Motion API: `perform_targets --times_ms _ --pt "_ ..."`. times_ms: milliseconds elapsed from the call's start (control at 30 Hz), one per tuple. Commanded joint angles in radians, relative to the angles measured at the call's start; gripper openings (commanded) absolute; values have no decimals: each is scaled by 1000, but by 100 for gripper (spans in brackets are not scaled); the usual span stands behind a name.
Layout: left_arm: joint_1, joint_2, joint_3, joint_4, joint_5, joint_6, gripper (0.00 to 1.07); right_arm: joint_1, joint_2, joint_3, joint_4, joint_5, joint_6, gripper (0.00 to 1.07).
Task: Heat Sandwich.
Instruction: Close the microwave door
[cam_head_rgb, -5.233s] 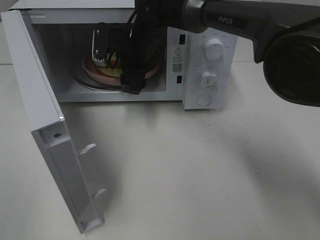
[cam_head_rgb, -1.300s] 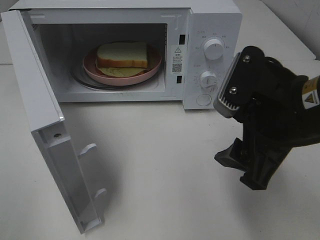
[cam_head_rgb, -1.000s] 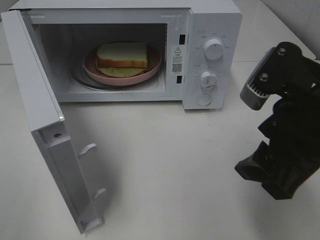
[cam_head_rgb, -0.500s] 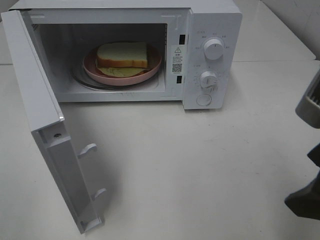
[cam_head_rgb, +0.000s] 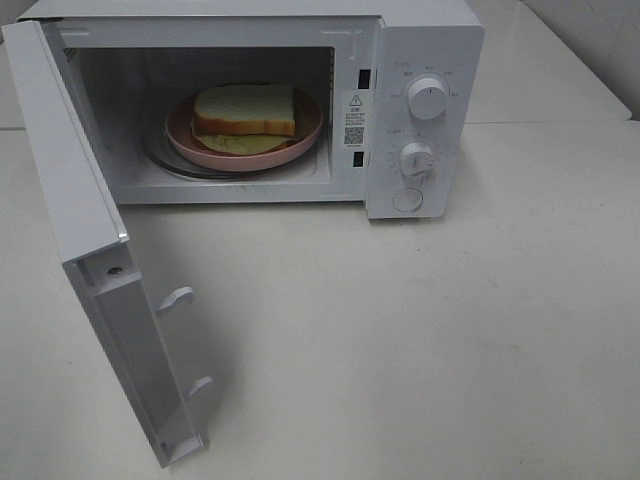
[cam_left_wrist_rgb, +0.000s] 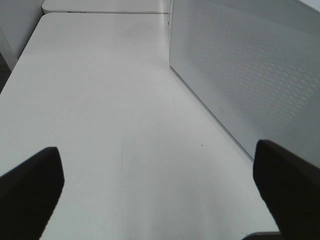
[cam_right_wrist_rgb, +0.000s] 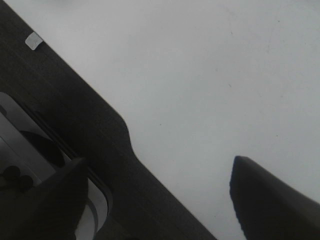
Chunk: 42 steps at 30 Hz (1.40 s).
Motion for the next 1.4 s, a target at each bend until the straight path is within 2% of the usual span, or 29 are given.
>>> perform_targets --times_ms 33,167,267,333,533,667,767,867,1100,1300,1400 --pt "2 -19 0 2 1 -5 98 0 -53 3 -18 28 17 75" --pt "2 -19 0 2 1 -5 98 -31 -98 27 -18 29 22 72" --pt "2 -19 0 2 1 -5 98 -123 -159 82 -21 24 25 70" --pt "2 -19 0 2 1 -5 98 -144 -178 97 -24 24 25 69" --pt "2 -19 0 2 1 -5 98 -263 -289 103 -24 -14 19 68" --pt "2 -19 0 2 1 -5 98 -311 -332 103 -23 -46 41 72" --pt "2 -19 0 2 1 -5 98 -363 -390 132 -21 -94 81 79" --pt "2 -19 0 2 1 -5 98 -408 -423 130 -27 -98 95 81" --pt "2 -19 0 2 1 -5 98 -484 -492 130 -17 -107 100 79" --pt "2 -19 0 2 1 -5 98 -578 -597 139 -14 -102 178 73" --pt "2 -19 0 2 1 -5 98 -588 -595 138 -15 -102 178 71"
